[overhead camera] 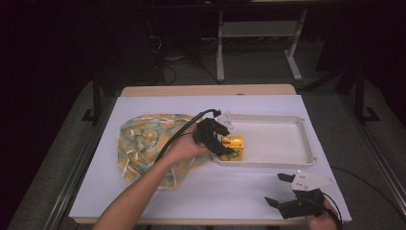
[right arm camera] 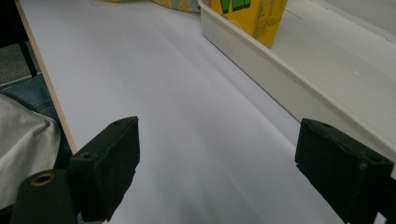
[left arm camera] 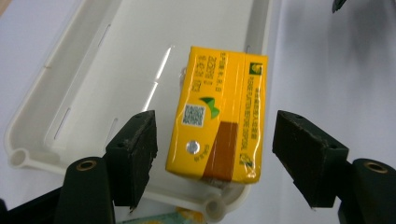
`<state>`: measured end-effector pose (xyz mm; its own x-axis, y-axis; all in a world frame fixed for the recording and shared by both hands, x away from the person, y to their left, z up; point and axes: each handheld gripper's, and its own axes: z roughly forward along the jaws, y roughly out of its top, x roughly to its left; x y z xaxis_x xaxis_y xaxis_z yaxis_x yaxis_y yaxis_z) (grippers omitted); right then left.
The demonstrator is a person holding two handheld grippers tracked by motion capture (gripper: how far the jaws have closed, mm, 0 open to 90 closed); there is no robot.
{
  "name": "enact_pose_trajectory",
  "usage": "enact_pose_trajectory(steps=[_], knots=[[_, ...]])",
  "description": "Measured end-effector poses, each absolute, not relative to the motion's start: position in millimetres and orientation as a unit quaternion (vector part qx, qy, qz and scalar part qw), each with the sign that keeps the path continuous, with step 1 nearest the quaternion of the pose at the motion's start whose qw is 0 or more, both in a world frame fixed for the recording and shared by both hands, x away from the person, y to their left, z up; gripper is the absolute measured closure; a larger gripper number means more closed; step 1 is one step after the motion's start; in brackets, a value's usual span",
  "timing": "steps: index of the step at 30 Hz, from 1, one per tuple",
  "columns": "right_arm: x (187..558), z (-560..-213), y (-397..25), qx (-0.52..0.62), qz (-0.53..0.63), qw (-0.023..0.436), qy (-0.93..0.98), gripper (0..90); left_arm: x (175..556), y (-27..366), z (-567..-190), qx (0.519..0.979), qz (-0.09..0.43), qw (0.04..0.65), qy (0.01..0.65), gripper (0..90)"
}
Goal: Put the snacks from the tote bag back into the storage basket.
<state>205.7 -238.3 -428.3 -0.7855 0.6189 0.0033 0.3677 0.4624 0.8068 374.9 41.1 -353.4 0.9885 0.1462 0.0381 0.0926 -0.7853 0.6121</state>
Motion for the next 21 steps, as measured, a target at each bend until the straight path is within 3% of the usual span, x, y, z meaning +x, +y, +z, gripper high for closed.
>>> enact_pose_trajectory(steps=[21], knots=[[206, -430, -235, 0.298, 0.420, 0.145, 0.844, 13.4, 364, 73, -359, 0.932, 0.069, 0.342, 0.095, 26.8]])
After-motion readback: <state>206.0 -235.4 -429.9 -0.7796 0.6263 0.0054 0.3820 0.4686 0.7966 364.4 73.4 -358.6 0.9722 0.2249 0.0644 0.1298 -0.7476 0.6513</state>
